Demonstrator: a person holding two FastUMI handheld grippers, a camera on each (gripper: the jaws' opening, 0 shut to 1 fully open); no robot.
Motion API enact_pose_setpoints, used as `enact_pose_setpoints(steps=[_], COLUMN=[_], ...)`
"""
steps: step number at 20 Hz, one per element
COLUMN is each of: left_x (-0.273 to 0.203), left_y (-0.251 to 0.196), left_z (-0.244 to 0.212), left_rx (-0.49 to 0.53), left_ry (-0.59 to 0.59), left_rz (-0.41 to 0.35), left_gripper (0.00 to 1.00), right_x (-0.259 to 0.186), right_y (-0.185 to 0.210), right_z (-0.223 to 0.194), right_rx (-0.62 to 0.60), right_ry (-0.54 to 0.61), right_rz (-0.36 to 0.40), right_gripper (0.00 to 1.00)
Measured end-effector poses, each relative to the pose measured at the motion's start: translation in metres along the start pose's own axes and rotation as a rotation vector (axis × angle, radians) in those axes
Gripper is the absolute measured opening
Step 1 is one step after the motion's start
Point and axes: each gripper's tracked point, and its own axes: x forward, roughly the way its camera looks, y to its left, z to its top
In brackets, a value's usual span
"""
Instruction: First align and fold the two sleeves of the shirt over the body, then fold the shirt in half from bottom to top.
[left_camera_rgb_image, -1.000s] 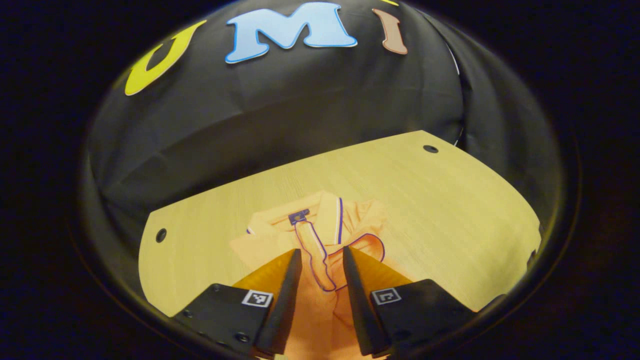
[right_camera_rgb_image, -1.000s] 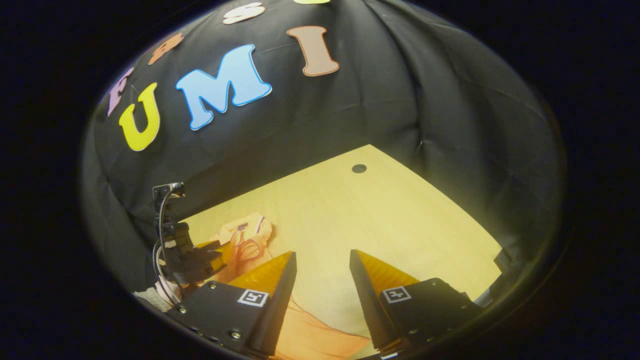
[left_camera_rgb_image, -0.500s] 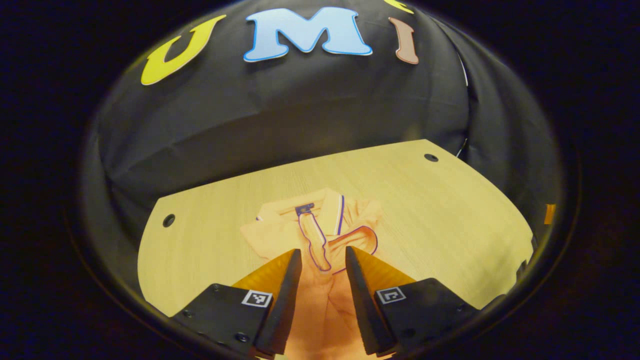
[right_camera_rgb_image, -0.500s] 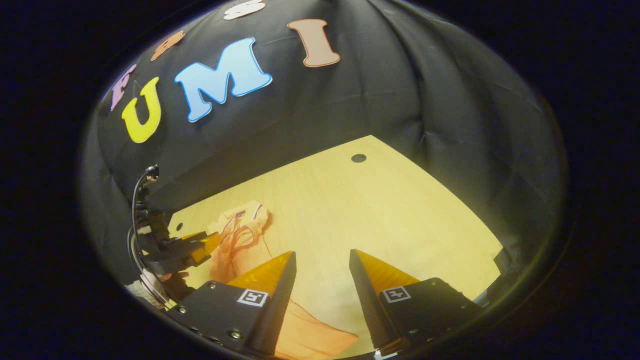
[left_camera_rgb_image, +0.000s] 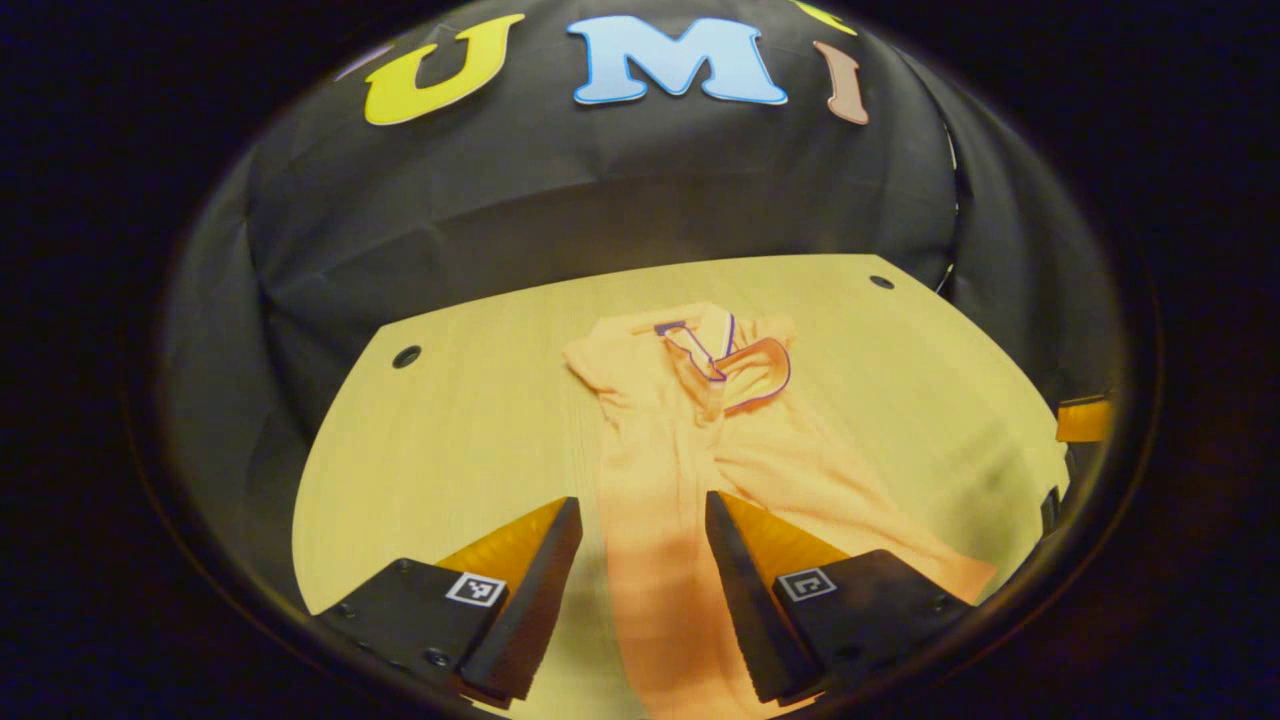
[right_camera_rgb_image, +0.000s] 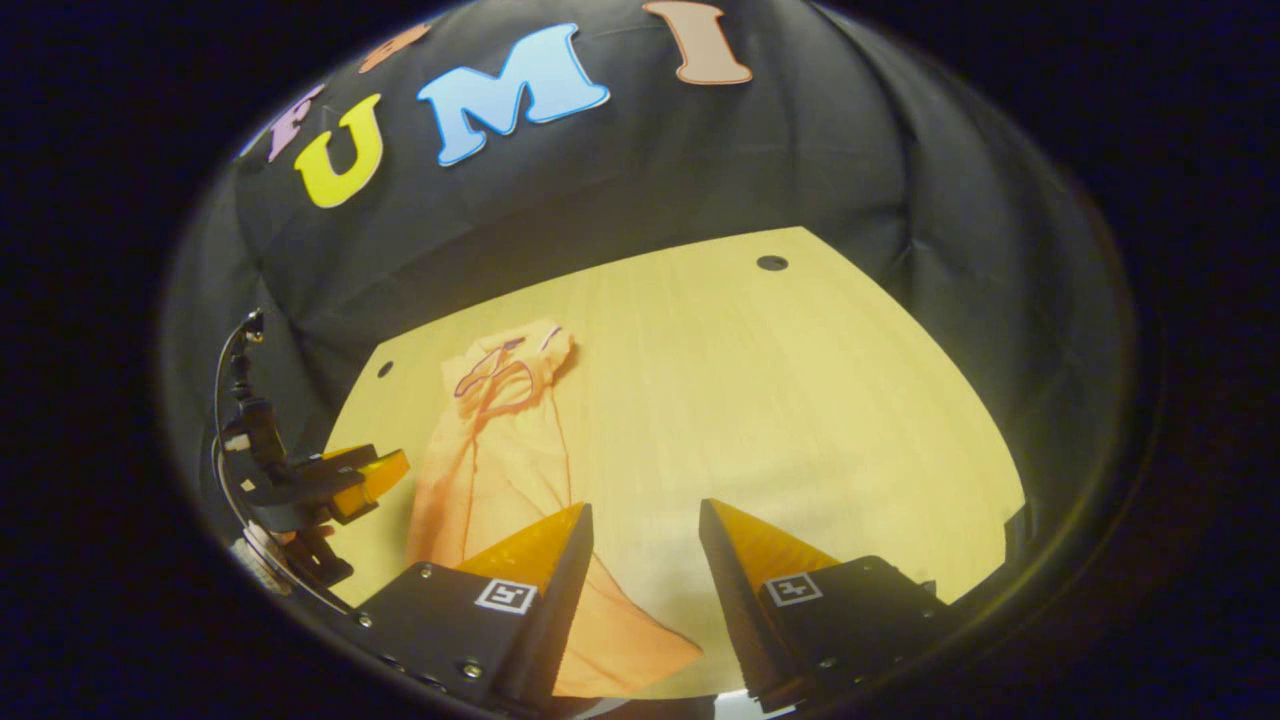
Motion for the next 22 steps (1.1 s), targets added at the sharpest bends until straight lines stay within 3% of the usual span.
enact_pose_setpoints(steps=[4, 5, 6, 9, 12, 18, 22], left_x=[-0.031, -0.036, -0.042, -0.061, -0.077, -0.097, -0.11], left_y=[0.008, 0.008, 0.01, 0.01, 0.009, -0.005, -0.011], left_z=[-0.048, -0.062, -0.077, -0.119, -0.15, -0.19, -0.214], left_rx=[-0.018, -0.023, -0.027, -0.036, -0.044, -0.075, -0.058], left_ry=[0.054, 0.075, 0.096, 0.159, 0.212, 0.314, 0.401], left_rz=[0.012, 0.014, 0.018, 0.021, 0.009, -0.036, -0.032], left_gripper=[0.84, 0.84, 0.87, 0.97, 1.0, 0.96, 0.99], right_x=[0.01, 0.013, 0.015, 0.021, 0.024, 0.02, 0.016], right_y=[0.011, 0.013, 0.015, 0.023, 0.022, 0.013, 0.008], right_z=[-0.032, -0.038, -0.044, -0.064, -0.083, -0.13, -0.154], right_rx=[-0.058, -0.072, -0.087, -0.126, -0.158, -0.195, -0.217], right_ry=[0.081, 0.097, 0.113, 0.171, 0.232, 0.392, 0.471], right_rz=[0.04, 0.045, 0.051, 0.071, 0.069, 0.044, 0.03], right_gripper=[0.68, 0.61, 0.68, 0.68, 0.74, 0.74, 0.74])
